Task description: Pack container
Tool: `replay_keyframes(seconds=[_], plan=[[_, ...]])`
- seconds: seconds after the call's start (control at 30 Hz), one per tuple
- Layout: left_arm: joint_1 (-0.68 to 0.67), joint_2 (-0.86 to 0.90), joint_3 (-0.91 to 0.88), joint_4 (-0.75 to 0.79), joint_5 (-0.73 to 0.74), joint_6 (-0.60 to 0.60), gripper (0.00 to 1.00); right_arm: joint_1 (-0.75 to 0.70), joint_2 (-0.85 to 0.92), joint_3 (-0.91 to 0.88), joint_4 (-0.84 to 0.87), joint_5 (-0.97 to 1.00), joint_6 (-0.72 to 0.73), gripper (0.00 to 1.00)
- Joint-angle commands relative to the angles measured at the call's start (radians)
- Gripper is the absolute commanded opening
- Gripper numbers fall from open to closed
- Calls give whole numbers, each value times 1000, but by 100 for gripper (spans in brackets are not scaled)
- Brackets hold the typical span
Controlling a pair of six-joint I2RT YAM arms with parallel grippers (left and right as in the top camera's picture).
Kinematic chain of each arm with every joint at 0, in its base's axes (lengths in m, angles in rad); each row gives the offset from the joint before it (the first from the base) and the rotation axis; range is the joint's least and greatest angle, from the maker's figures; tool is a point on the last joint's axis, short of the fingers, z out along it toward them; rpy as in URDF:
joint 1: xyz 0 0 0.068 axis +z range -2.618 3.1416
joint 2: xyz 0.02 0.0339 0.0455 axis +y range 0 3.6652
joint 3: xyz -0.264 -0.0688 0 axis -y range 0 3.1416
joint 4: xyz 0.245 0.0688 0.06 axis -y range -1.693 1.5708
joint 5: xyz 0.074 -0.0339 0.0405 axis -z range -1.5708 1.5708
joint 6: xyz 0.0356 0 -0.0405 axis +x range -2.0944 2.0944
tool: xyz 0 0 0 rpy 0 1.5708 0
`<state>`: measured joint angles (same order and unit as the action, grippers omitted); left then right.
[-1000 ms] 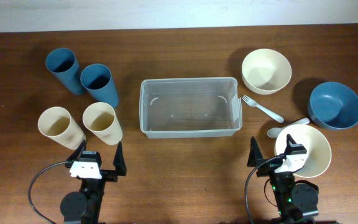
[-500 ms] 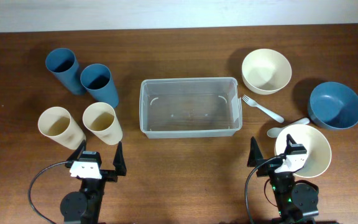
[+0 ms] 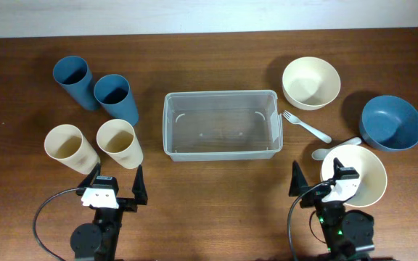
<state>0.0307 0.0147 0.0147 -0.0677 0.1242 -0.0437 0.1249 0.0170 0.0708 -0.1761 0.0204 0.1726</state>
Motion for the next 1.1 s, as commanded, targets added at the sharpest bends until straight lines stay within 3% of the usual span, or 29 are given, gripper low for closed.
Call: replay_keyframes(seconds=[0.0, 0.17, 0.3, 0.47, 0.57, 0.7, 0.87, 1.07], plan=[[6, -10, -6, -1, 11, 22, 100, -9, 23, 168, -82, 2, 28, 99], [6, -10, -6, -1, 11, 22, 100, -9, 205, 487, -337, 160, 55, 99], [6, -10, -6, -1, 11, 22, 100, -9, 507, 827, -606, 255, 71, 99], [6, -10, -6, -1, 11, 22, 100, -8, 919, 1263, -863, 217, 69, 99], [6, -10, -6, -1, 11, 22, 100, -8, 1080, 1431, -952, 109, 68, 99], [6, -10, -6, -1, 11, 22, 100, -11, 1242, 1518, -966, 125, 79, 99], [6, -10, -6, -1, 11, 22, 100, -100, 1429, 1524, -971, 154, 472, 99], [6, -10, -6, -1, 11, 22, 100, -175, 1630, 1525, -998, 133, 595, 99]])
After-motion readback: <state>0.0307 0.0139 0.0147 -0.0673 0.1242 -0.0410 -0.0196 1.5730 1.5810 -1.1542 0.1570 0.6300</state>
